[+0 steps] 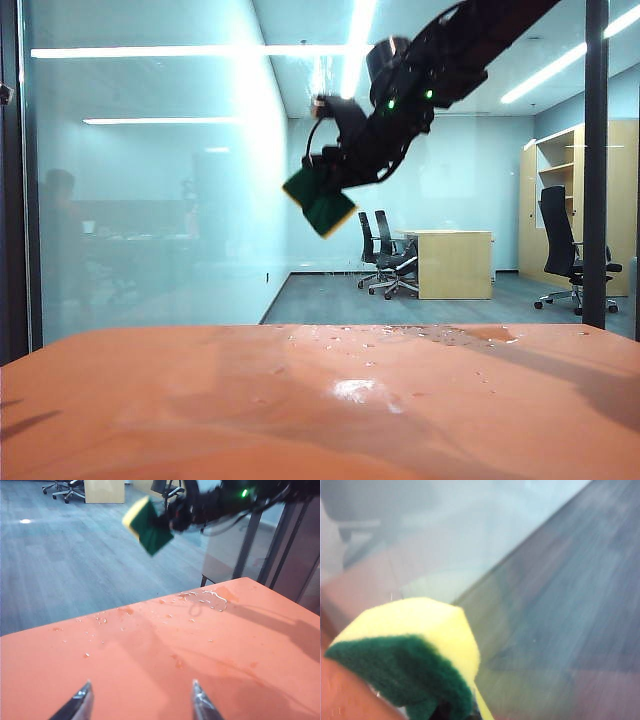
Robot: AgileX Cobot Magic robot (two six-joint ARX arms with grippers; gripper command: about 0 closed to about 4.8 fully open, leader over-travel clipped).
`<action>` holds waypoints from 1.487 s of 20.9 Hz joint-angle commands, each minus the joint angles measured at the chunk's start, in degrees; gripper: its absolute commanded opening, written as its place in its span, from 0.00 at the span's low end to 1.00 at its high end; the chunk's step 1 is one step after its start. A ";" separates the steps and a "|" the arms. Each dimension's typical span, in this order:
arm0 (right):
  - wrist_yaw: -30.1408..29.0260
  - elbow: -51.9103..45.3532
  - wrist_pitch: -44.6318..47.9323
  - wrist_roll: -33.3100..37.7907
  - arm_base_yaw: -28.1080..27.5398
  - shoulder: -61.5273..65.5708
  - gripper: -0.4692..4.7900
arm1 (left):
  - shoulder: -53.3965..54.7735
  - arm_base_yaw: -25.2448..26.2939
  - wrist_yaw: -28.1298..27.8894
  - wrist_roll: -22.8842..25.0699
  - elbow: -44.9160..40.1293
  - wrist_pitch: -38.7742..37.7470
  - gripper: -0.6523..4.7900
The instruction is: Pick up the sponge from the table, wipe the water off the glass, and finally place the sponge back on the table.
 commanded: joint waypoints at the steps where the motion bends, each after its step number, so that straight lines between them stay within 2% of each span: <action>1: 0.68 0.37 3.78 -0.04 -0.15 -2.97 0.07 | -0.04 0.00 0.02 0.26 0.20 0.87 0.58; 14: 1.99 -0.28 4.04 -0.26 -0.15 -9.09 0.07 | -0.04 0.00 0.02 0.26 0.20 0.90 0.58; 26: 2.25 -0.90 4.48 -0.20 0.33 2.01 0.07 | -0.04 0.00 -0.02 0.31 0.20 1.01 0.58; 31: 4.79 -1.03 3.06 -0.39 0.28 4.57 0.07 | -0.04 0.00 -0.02 0.31 0.20 1.11 0.58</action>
